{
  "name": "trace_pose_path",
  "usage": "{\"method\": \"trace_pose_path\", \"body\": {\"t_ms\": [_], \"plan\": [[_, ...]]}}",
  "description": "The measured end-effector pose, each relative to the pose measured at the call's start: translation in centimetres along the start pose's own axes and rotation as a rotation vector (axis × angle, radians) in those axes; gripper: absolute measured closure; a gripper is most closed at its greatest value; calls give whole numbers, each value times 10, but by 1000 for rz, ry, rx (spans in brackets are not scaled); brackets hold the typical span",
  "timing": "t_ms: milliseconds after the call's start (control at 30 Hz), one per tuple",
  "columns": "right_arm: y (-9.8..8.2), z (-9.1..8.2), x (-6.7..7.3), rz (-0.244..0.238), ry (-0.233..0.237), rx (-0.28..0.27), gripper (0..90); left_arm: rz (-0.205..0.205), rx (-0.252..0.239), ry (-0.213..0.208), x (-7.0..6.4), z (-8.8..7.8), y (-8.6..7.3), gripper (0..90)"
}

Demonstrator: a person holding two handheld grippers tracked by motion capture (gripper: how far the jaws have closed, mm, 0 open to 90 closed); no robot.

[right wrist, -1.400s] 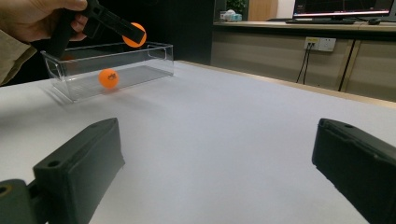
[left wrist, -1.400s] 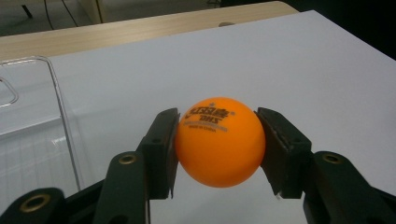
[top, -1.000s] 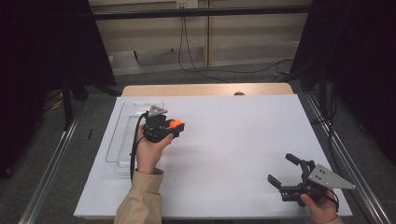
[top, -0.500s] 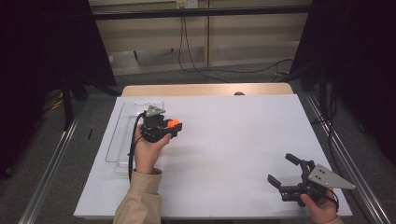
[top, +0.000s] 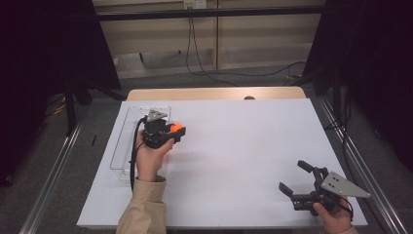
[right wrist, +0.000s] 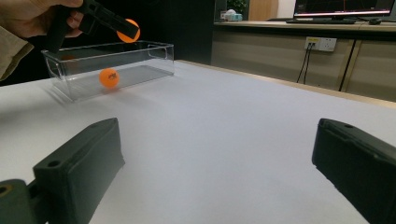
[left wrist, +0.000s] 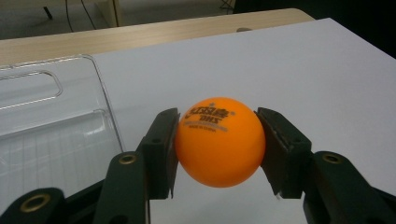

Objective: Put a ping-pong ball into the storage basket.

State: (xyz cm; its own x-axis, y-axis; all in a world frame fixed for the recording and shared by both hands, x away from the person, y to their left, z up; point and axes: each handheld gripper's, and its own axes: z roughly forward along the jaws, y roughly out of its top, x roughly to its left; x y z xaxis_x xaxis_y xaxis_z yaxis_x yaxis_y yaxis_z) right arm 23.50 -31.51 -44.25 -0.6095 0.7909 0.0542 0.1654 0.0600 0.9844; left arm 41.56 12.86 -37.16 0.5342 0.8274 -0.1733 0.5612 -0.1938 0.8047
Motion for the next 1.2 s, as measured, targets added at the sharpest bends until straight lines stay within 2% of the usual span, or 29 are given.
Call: {"method": "trace_pose_path", "body": {"t_ms": [433,700,800,1200], "plan": [[0,0,0,-2,0,1,12,3,-9,31,8,-7,-1,509],[0,0,0,-1,0,0,13,-13,-18,47,11,-9,-1,509],[0,0,0,-1,-1,0,13,-3,-12,50,13,-10,-1,509],[0,0,0,-1,0,1,13,-15,-20,69,19,-15,-2,509]]}}
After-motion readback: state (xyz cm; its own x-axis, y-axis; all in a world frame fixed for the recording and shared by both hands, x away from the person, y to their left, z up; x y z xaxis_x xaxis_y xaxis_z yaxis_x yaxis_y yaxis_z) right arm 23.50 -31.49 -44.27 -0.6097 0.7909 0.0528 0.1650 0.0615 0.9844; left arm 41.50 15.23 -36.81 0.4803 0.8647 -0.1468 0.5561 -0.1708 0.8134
